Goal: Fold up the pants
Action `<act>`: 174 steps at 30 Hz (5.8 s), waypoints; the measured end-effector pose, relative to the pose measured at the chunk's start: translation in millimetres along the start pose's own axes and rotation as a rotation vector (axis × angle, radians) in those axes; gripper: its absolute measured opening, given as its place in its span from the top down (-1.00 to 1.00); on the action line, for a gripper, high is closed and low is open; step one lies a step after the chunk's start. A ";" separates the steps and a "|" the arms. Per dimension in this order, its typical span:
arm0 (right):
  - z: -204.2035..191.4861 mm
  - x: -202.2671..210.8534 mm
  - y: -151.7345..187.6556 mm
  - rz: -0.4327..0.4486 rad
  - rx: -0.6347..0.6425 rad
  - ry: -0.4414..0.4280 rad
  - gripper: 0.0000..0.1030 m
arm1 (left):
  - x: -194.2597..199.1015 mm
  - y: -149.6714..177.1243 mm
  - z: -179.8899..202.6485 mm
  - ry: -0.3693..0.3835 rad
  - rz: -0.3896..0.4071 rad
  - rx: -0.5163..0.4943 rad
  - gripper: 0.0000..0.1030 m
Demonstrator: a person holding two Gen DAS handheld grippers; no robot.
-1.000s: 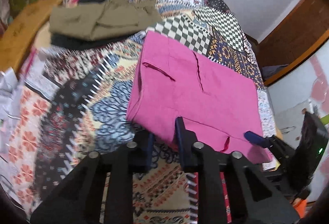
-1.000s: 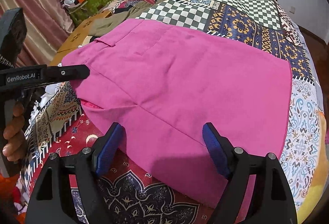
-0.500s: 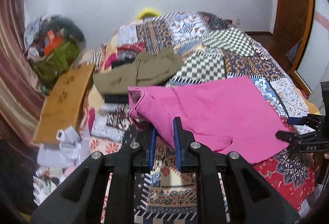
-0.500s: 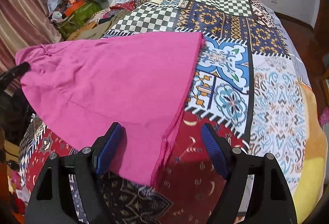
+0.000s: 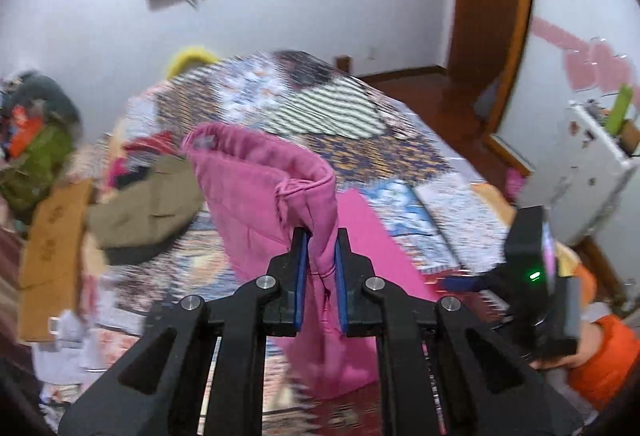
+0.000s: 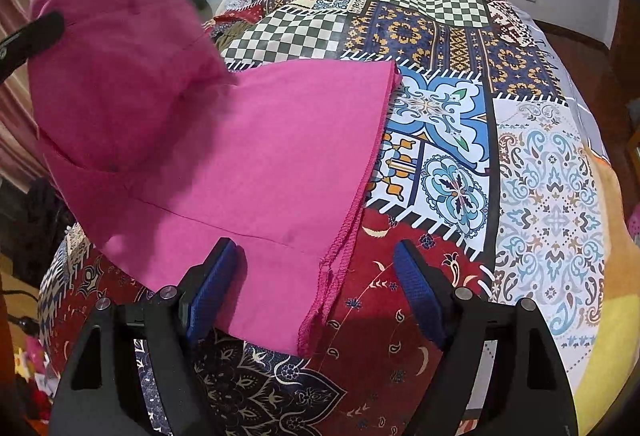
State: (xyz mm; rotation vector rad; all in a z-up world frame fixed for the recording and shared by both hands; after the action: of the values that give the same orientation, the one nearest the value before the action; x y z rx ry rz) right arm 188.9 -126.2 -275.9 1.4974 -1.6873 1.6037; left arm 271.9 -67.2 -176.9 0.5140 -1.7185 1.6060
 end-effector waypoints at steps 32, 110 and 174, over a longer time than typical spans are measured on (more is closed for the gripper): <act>-2.1 -1.3 -0.1 0.009 -0.012 -0.019 -0.53 | -73.4 -11.5 -53.1 -0.009 -0.140 0.147 -0.44; -11.7 21.1 -49.5 0.069 0.005 0.022 0.26 | -37.5 52.6 -157.2 -0.147 -0.165 0.133 -0.89; -16.2 -30.8 -34.7 -0.039 -0.066 -0.063 0.05 | -94.6 96.8 -135.5 0.179 -0.290 0.306 -0.03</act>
State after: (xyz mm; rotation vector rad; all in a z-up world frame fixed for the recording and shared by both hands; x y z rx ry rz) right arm 223.4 -91.4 -280.0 1.5534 -1.7166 1.4815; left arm 296.8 61.5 -316.5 0.7088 -1.2115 1.6514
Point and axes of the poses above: each gripper's, at about its wrist camera, not at the fingertips, and x roughly against the way its jaws point, z to its right, y to its underside, the point moved 9 cm from there along -x, roughly the way its jaws point, and after that the axes turned 3 degrees about y, right-handed, at the moved point
